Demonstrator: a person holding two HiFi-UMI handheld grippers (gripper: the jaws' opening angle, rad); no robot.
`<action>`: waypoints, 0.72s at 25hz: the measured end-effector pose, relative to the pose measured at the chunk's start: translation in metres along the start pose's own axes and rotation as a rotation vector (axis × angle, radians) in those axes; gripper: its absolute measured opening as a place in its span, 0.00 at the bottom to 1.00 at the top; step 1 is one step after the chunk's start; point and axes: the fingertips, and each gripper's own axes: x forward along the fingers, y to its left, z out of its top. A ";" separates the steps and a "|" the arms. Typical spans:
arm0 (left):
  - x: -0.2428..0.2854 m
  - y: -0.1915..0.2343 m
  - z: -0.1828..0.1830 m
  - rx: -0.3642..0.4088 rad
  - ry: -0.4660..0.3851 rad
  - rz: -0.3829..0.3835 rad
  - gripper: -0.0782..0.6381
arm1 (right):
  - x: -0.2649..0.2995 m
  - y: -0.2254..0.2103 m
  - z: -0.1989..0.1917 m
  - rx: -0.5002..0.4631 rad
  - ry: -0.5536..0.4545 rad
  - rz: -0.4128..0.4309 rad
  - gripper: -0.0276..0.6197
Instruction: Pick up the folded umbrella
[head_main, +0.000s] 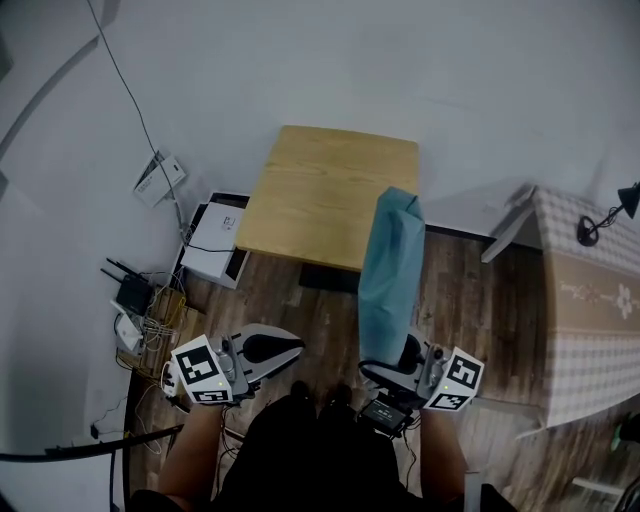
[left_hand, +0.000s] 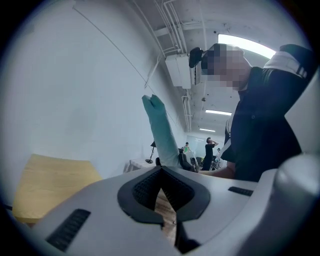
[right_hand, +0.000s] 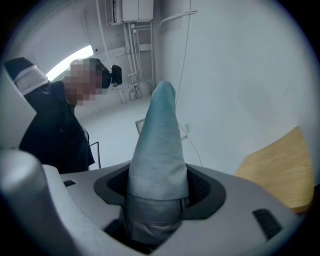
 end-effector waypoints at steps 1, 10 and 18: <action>0.001 0.000 -0.004 0.000 0.014 0.002 0.12 | 0.001 0.001 0.000 0.001 0.001 0.001 0.49; -0.008 -0.006 0.014 -0.064 -0.135 -0.077 0.12 | 0.002 0.005 0.003 -0.023 0.040 -0.018 0.49; -0.018 -0.015 0.040 -0.062 -0.236 -0.171 0.12 | 0.024 0.017 0.007 -0.092 0.076 0.024 0.49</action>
